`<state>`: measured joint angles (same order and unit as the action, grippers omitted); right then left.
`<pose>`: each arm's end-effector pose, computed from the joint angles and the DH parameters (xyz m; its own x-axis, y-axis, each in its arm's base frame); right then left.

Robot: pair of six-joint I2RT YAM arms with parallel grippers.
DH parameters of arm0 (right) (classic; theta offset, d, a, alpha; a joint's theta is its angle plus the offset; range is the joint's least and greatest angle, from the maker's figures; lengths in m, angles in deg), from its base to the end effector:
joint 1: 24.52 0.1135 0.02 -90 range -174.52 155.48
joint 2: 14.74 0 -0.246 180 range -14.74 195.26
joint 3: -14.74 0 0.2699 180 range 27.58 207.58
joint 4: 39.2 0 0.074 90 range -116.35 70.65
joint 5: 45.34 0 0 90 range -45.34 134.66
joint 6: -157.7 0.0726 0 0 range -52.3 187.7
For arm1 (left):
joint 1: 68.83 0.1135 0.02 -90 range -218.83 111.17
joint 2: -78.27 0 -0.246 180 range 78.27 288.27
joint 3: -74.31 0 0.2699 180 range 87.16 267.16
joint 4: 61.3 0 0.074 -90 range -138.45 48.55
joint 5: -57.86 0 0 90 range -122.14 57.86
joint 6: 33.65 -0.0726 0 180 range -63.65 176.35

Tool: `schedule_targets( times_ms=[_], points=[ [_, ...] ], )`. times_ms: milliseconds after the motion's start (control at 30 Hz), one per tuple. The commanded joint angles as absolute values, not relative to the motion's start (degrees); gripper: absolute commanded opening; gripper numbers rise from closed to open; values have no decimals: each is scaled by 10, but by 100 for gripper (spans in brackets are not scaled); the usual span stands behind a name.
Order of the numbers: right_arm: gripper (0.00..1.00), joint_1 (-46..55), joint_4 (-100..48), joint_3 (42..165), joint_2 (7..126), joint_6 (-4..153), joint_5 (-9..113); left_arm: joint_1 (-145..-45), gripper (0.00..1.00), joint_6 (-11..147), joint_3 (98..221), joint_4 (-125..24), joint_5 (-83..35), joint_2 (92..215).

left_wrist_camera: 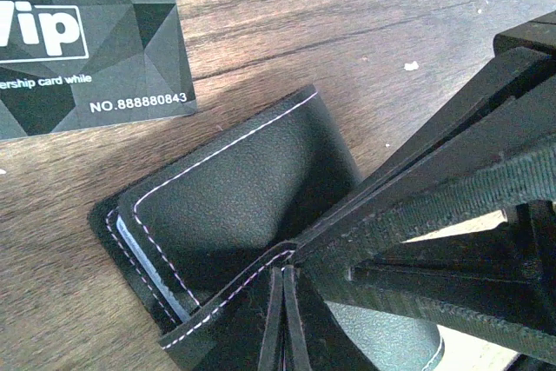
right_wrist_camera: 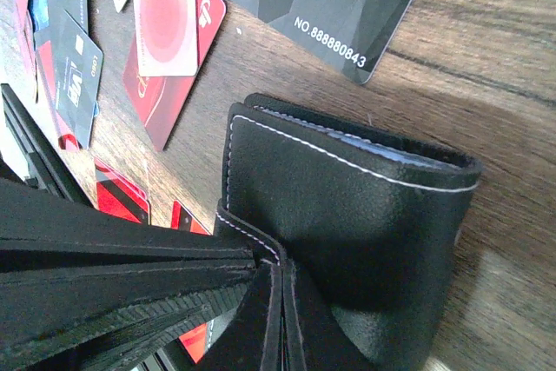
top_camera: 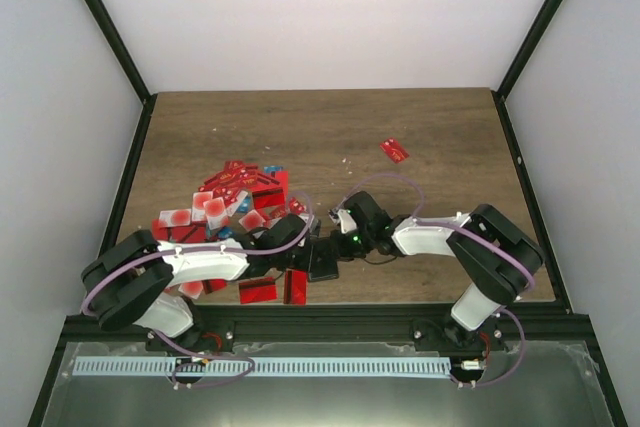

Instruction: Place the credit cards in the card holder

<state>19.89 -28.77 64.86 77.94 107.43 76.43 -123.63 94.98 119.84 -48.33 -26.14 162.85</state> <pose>0.1961 0.2456 0.0683 -0.9637 -0.1833 -0.1942 -0.2671 0.6537 0.7081 0.1646 -0.2465 0.0731 -0.8854 0.1781 -0.4293 0.3802 0.8089 -0.4485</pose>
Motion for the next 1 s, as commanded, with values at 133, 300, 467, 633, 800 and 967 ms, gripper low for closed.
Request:
schedule_targets(
  times_ms=[133,300,467,633,800,967],
  points=[
    [1,261,-261,645,831,1076,749,-1275,4,960,1202,-354,-328,1605],
    [1,295,-212,674,893,1073,682,-1275,4,957,1213,-335,-336,1614],
    [1,308,-169,683,920,1075,620,-1275,4,947,1203,-362,-323,1650],
    [1,336,-165,690,939,1082,629,-1275,4,952,1204,-367,-302,1682],
    [1,390,-173,704,991,1108,639,-1277,4,987,1176,-376,-267,1696],
    [1,409,-186,690,1025,1137,611,-1282,4,1023,1111,-422,-248,1717]
  ],
)
